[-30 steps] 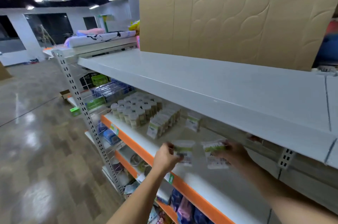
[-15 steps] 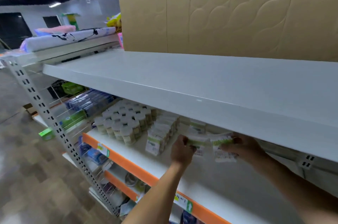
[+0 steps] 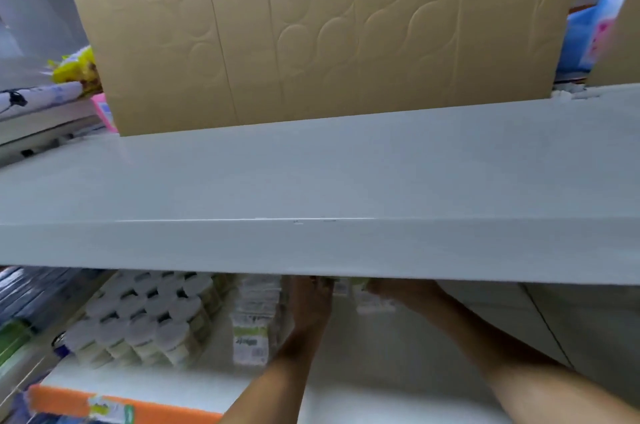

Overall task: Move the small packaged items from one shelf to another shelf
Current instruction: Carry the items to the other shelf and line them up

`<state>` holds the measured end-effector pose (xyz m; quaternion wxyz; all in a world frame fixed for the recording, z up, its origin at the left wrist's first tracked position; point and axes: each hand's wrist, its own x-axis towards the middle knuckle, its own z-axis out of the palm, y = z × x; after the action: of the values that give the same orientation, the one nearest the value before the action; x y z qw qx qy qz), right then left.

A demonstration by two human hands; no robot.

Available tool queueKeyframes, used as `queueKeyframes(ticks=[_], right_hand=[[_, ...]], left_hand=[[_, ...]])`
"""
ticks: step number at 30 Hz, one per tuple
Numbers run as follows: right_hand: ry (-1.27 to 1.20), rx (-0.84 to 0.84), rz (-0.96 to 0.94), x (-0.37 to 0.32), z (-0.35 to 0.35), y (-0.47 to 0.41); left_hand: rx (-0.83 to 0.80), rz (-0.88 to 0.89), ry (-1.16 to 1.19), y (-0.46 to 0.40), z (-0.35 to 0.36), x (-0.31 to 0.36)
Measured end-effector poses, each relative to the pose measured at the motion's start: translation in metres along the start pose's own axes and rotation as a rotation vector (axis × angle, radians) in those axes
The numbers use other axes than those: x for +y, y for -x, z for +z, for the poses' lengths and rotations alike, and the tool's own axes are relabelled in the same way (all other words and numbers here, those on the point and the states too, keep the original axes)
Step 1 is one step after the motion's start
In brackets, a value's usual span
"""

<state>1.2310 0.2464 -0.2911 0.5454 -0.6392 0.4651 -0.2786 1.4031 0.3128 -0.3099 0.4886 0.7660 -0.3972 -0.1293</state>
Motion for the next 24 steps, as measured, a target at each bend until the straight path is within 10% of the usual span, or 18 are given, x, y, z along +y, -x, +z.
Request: queueKeyframes(ticks=[24], right_hand=[[0.165, 0.190, -0.067, 0.002, 0.079, -0.024]], left_hand=[[-0.042, -0.016, -0.072, 0.016, -0.014, -0.019]])
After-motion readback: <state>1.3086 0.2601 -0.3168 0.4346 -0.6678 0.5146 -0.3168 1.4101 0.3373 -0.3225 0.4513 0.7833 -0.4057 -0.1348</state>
